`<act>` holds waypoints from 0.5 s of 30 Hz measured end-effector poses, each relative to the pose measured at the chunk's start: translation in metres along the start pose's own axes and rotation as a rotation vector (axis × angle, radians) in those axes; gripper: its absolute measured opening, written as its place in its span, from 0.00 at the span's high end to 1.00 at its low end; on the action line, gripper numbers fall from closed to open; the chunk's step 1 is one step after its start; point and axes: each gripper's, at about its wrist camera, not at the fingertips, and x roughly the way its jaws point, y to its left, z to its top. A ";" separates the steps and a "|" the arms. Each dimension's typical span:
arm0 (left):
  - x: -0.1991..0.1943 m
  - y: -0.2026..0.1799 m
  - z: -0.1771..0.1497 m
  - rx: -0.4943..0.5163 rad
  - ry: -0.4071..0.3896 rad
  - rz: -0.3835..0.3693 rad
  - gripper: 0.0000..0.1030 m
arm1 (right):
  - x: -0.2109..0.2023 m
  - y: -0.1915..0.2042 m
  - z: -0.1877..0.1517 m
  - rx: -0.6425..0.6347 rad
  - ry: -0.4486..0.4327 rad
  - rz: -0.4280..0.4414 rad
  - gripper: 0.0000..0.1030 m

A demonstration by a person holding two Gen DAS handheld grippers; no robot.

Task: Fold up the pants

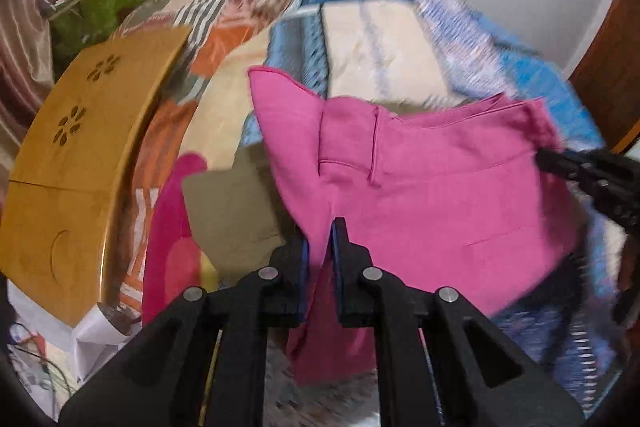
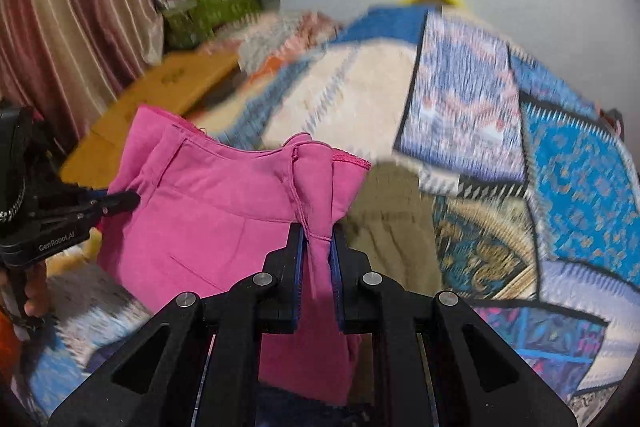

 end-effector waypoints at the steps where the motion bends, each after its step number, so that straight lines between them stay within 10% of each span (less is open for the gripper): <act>1: 0.006 0.001 -0.002 0.005 0.004 0.018 0.84 | 0.006 0.000 -0.002 -0.001 0.015 -0.005 0.87; 7: 0.002 -0.002 -0.007 0.062 0.013 0.129 0.76 | 0.012 -0.003 -0.012 -0.013 0.063 -0.012 0.75; 15: -0.060 -0.006 -0.019 0.031 -0.056 0.095 0.76 | -0.053 -0.016 -0.025 0.043 -0.015 0.002 0.71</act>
